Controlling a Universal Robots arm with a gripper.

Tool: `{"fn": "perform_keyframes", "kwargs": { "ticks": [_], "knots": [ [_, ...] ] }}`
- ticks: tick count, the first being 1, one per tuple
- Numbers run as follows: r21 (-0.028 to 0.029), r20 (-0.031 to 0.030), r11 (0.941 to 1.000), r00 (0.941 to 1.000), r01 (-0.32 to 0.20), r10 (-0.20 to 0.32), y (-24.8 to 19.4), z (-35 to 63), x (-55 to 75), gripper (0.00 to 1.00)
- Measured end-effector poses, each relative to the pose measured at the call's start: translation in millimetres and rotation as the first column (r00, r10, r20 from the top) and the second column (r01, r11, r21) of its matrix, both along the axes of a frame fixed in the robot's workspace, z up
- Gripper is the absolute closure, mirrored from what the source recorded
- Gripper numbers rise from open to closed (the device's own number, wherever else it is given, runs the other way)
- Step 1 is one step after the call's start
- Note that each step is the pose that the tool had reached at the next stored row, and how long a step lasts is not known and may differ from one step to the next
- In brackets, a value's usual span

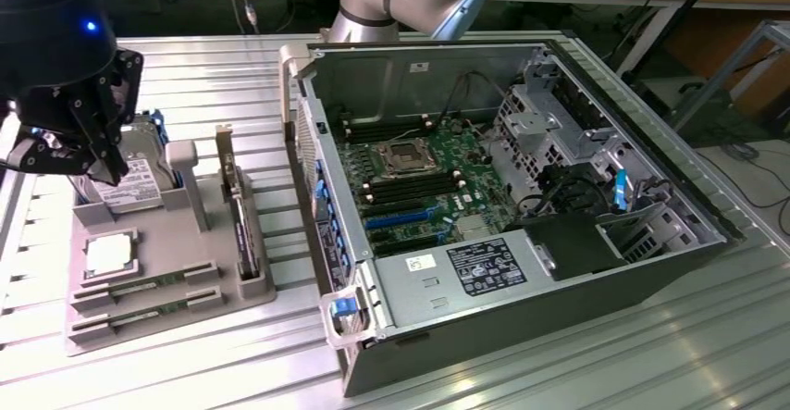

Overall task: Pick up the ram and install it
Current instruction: 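Pick up the ram and move it above insertion slot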

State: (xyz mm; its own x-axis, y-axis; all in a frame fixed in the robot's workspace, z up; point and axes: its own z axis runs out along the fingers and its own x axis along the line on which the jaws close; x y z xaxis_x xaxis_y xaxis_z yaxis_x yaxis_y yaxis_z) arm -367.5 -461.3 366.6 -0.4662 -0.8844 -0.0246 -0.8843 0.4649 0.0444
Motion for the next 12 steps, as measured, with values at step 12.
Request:
{"fn": "perform_keyframes", "kwargs": {
  "ticks": [12],
  "knots": [
    [0.0002, 0.0017, 0.9800, 0.9800, -0.199, 0.199, 0.0, -9.3, 0.1, 0.84]
  ]
}}
